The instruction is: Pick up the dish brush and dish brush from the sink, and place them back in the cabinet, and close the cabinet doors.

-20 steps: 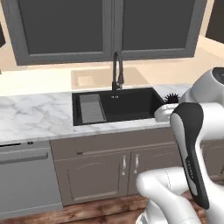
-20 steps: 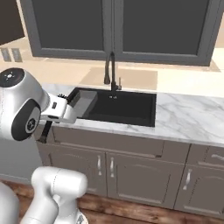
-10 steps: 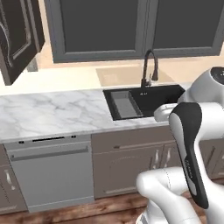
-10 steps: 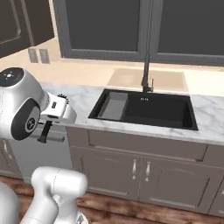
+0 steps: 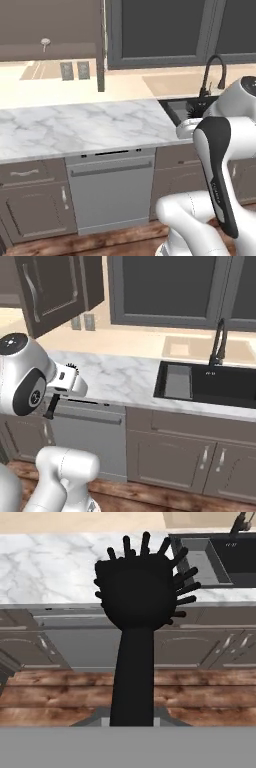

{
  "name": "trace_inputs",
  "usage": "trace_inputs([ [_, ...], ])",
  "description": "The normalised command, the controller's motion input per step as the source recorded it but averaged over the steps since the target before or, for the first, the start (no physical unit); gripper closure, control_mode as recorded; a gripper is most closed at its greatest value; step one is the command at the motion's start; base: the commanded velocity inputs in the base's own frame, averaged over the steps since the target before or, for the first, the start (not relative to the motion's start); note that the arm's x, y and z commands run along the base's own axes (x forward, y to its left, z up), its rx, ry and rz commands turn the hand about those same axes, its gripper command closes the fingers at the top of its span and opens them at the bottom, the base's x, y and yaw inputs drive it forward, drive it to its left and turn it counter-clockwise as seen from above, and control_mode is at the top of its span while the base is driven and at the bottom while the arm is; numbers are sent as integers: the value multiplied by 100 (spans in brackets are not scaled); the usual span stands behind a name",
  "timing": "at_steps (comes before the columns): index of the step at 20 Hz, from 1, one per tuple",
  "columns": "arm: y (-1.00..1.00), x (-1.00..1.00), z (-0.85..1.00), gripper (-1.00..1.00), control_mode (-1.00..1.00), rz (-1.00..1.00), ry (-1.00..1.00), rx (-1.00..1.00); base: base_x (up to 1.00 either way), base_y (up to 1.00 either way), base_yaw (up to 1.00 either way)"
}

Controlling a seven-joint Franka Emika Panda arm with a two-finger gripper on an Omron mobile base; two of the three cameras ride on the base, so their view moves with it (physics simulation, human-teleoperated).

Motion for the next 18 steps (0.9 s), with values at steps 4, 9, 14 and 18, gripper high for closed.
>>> trace_inputs([
  [4,0,0,0,100,100,0,0,0,0,95,0],
  [9,0,0,0,100,100,0,0,0,0,90,0],
  [14,0,0,0,100,100,0,0,0,0,77,0],
  [18,0,0,0,100,100,0,0,0,0,67,0],
])
